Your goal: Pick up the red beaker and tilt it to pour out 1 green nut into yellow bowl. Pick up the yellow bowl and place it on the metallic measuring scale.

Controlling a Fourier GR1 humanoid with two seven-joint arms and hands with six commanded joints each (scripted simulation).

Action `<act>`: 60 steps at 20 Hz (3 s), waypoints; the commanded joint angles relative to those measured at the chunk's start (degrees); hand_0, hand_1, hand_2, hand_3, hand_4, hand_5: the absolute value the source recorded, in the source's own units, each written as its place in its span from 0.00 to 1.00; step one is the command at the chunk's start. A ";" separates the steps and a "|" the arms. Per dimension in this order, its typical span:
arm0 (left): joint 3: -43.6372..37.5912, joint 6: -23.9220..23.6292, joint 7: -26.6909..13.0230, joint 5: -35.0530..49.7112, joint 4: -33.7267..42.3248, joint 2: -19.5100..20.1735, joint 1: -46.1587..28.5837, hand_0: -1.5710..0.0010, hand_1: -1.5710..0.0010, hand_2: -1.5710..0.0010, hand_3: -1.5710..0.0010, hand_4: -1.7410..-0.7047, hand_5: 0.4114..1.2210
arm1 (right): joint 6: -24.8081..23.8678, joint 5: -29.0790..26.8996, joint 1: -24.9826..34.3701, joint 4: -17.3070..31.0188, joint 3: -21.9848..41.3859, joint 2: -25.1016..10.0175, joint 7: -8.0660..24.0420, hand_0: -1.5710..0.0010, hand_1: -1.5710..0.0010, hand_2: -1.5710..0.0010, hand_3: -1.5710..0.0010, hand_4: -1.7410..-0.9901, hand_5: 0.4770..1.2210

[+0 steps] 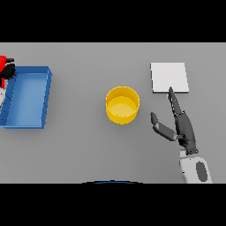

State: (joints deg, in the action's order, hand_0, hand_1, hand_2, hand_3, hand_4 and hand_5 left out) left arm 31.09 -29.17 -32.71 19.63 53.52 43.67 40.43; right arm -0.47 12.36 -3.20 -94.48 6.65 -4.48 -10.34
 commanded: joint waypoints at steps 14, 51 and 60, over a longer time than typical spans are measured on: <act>6.75 16.27 3.57 6.07 12.28 8.69 -6.01 0.79 0.82 0.82 0.85 0.96 0.29 | -0.04 0.34 0.47 0.21 0.49 0.21 -0.23 1.00 1.00 1.00 1.00 0.79 0.28; 4.62 11.29 12.17 5.87 10.98 6.52 -7.31 1.00 1.00 1.00 1.00 0.98 0.34 | 25.94 41.27 41.09 25.36 34.26 -17.66 -2.86 1.00 1.00 1.00 1.00 0.63 0.33; 4.25 11.13 12.84 6.30 12.09 7.31 -8.11 1.00 1.00 1.00 1.00 0.99 0.34 | 29.45 40.10 43.03 29.08 34.04 -14.81 -0.45 0.93 0.94 0.94 0.94 0.51 0.49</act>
State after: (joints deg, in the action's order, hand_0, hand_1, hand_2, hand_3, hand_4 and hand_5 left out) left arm 35.35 -18.05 -19.89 25.94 65.61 50.98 32.33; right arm 28.96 52.44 39.85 -65.42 40.69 -19.26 -10.83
